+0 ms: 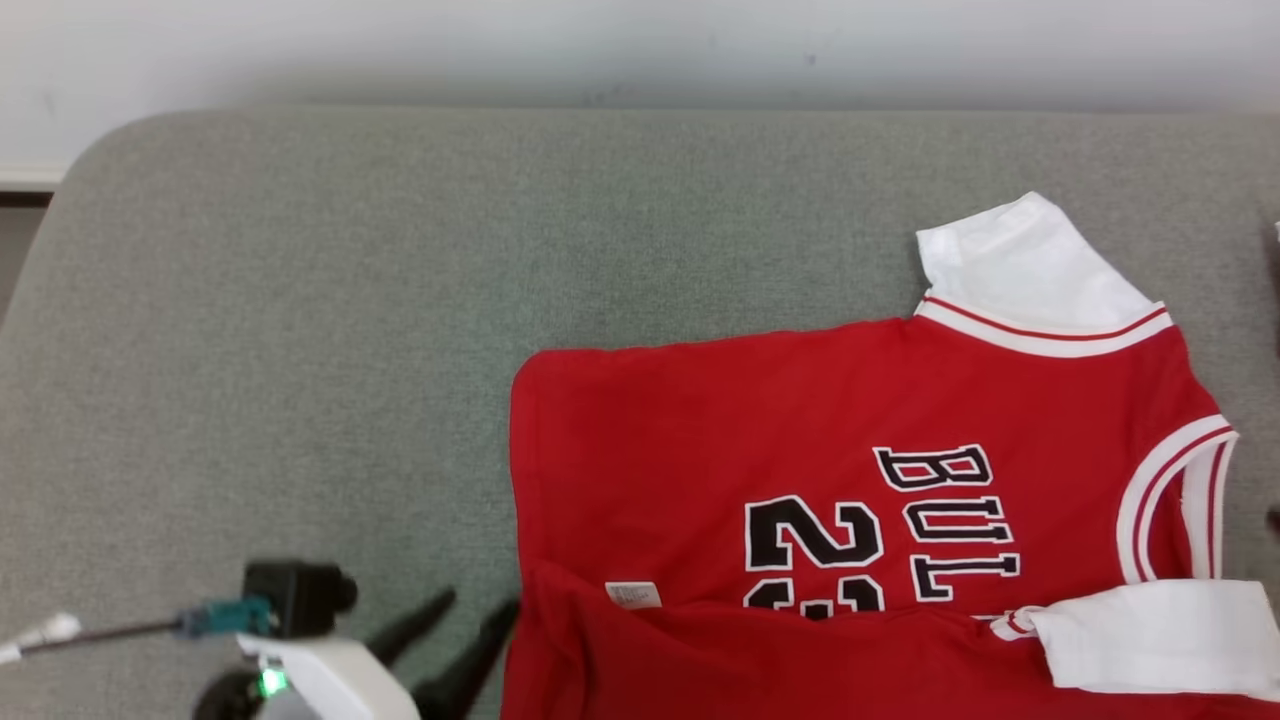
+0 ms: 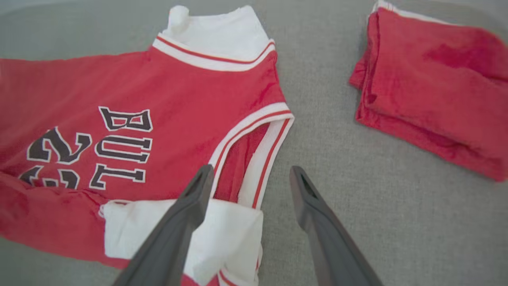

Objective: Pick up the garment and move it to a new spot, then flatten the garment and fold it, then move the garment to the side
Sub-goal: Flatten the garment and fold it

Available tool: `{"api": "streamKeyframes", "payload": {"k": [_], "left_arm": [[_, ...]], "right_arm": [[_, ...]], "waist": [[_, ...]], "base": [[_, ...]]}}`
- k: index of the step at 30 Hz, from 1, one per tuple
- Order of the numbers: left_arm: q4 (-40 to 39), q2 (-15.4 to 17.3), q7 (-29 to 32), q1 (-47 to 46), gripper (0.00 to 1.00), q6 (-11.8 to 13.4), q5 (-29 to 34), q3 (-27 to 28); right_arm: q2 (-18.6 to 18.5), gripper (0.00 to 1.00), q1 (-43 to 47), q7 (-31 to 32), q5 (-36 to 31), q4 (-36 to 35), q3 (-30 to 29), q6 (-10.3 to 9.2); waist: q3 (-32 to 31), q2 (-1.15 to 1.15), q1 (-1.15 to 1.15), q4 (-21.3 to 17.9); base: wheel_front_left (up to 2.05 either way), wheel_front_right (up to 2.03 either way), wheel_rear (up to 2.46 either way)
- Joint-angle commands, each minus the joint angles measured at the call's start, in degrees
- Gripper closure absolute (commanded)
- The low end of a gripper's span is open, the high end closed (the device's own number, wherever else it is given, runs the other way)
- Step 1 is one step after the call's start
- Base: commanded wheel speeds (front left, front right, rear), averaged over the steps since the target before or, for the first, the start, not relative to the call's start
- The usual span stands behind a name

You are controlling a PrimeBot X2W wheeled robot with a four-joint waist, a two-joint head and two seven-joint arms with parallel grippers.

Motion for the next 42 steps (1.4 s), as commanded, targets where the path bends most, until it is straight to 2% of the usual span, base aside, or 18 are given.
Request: {"api": "streamKeyframes", "payload": {"k": [1,5,13,18,22,34,42], "left_arm": [[-0.6,0.9,-0.1,-3.3,0.00,0.4,1.4,0.9],[1.5,-0.8,0.9,-11.8,0.00,0.1,3.7,0.1],[12.7,-9.1,0.0,-29.6,0.00,-2.7,7.6,-4.5],[20.3,-13.5,-1.9,-36.3,0.00,-4.4,9.1,-6.9],[23.6,-15.5,-2.1,-39.0,0.00,-5.7,9.1,-8.1],[26.6,-16.0,-1.2,-41.6,0.00,-7.4,8.2,-9.3],[26.4,-15.7,-0.3,-41.6,0.00,-7.6,7.7,-9.8]], "right_arm": [[-0.8,0.00,-3.7,0.6,-0.3,-1.2,-1.2,-0.13],[0.0,0.00,-14.2,2.7,-3.8,-0.6,-0.4,-0.13],[2.2,0.00,-36.6,5.5,-15.5,9.5,6.0,-0.13],[3.0,0.00,-44.3,4.4,-19.6,17.2,8.6,-0.13],[3.6,0.00,-47.9,3.5,-20.6,21.5,9.7,-0.13],[3.0,0.00,-51.5,2.4,-20.9,28.1,10.6,-0.13],[5.1,0.00,-51.1,5.1,-17.3,28.6,13.3,0.02]], "waist": [[1.8,0.00,0.00,0.8],[5.9,0.00,0.00,2.7],[14.7,0.00,0.00,8.4],[17.3,0.00,0.00,10.5],[18.4,0.00,0.00,11.2],[18.8,0.00,0.00,10.9],[19.1,0.00,0.00,10.9]], "base": [[0.00,0.00,0.00],[0.00,0.00,0.00],[0.00,0.00,0.00],[0.00,0.00,0.00],[0.00,0.00,0.00],[0.00,0.00,0.00],[0.00,0.00,0.00]]}}
